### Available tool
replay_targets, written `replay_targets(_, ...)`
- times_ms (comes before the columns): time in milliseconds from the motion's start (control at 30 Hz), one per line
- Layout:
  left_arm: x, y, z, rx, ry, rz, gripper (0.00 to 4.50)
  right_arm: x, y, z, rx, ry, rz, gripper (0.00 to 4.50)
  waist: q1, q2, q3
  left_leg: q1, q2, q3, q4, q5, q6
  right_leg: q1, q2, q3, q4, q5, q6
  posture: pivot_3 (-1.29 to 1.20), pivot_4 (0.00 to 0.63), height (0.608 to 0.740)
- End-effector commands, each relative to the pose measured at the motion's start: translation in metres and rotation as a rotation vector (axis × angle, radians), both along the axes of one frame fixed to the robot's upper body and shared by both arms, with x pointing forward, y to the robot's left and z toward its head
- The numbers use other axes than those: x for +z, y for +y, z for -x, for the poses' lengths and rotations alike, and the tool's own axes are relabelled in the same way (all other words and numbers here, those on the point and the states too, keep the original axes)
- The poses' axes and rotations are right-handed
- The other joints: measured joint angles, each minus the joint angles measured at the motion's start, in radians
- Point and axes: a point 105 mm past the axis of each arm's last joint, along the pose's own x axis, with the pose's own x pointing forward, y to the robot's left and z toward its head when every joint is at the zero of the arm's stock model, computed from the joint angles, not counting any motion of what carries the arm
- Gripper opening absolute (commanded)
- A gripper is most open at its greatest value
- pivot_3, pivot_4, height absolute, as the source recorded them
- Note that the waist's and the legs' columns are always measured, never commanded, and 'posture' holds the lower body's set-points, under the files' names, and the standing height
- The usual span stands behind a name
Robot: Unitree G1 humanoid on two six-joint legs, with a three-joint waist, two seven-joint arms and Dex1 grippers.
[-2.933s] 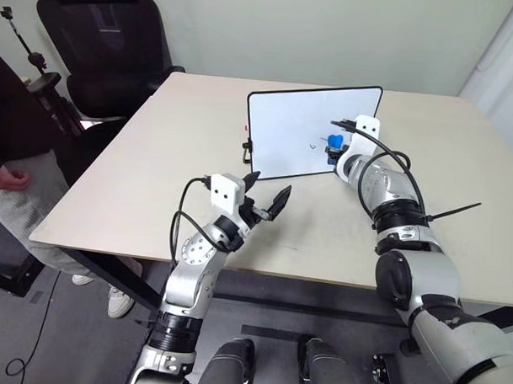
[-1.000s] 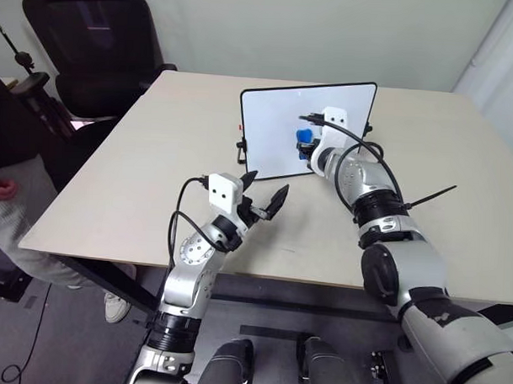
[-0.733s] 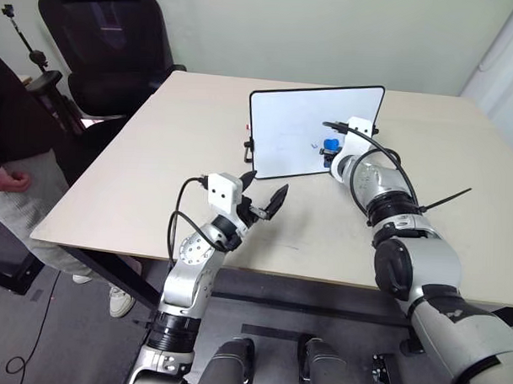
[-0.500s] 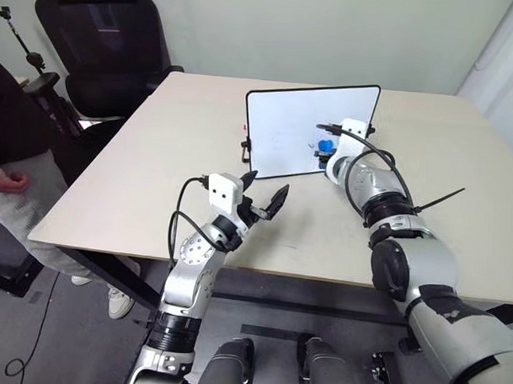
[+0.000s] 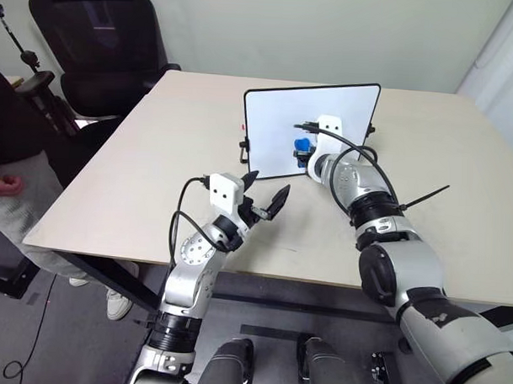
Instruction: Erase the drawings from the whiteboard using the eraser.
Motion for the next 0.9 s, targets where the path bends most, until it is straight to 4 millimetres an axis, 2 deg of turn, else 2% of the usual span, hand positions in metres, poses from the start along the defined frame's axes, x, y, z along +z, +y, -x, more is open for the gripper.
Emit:
replay_targets(33, 0.012, 0.000, 0.001, 0.007, -0.051, 0.012, 4.50, 0.014, -0.038, -0.008, -0.159, -0.029, 0.000, 0.47, 0.006, 0.000, 0.000, 0.000, 0.000, 0.000, 0.000, 0.000, 0.000, 0.000, 0.000, 0.000, 0.000, 0.000, 0.000, 0.00, 0.150, 0.740)
replay_targets(133, 0.012, 0.000, 0.001, 0.008, -0.051, 0.011, 4.50, 0.012, -0.049, -0.009, -0.199, -0.022, 0.013, 0.47, 0.010, 0.000, 0.000, -0.002, 0.000, 0.000, 0.000, 0.000, 0.000, 0.000, -0.001, 0.000, -0.001, 0.000, 0.000, 0.00, 0.150, 0.740)
replay_targets(267, 0.012, 0.001, 0.001, 0.009, -0.053, 0.010, 4.50, 0.017, -0.048, -0.010, -0.200, -0.035, -0.009, 0.47, 0.008, 0.000, 0.000, -0.005, 0.000, 0.000, 0.000, 0.000, 0.000, -0.002, 0.000, 0.000, -0.001, 0.000, 0.000, 0.00, 0.150, 0.740)
replay_targets(500, 0.012, 0.001, 0.003, 0.006, -0.052, 0.010, 4.50, 0.029, -0.008, -0.008, -0.034, -0.078, -0.014, 0.47, -0.003, 0.000, 0.000, -0.005, 0.000, 0.000, 0.000, 0.000, 0.000, -0.004, 0.000, -0.001, 0.000, 0.001, 0.000, 0.00, 0.150, 0.740)
replay_targets(633, 0.013, 0.001, 0.003, 0.004, -0.051, 0.012, 4.50, 0.039, 0.004, -0.003, 0.032, -0.091, -0.057, 0.47, -0.009, 0.000, 0.000, -0.005, 0.000, 0.000, 0.000, 0.005, 0.000, -0.005, 0.000, -0.001, 0.000, 0.002, 0.001, 0.00, 0.150, 0.740)
replay_targets(767, 0.012, -0.001, 0.003, -0.002, -0.050, 0.014, 4.50, 0.050, 0.003, 0.002, 0.059, -0.117, -0.071, 0.47, -0.011, 0.000, 0.000, -0.005, 0.000, 0.001, 0.002, 0.005, 0.000, -0.006, 0.000, -0.001, 0.000, 0.002, 0.000, 0.00, 0.150, 0.740)
replay_targets(900, 0.012, -0.003, 0.004, -0.010, -0.050, 0.013, 4.50, 0.056, -0.015, 0.012, 0.035, -0.124, -0.084, 0.47, -0.008, 0.000, 0.000, -0.006, 0.000, 0.001, 0.002, 0.006, 0.000, -0.006, 0.000, -0.002, 0.001, 0.003, -0.001, 0.00, 0.150, 0.740)
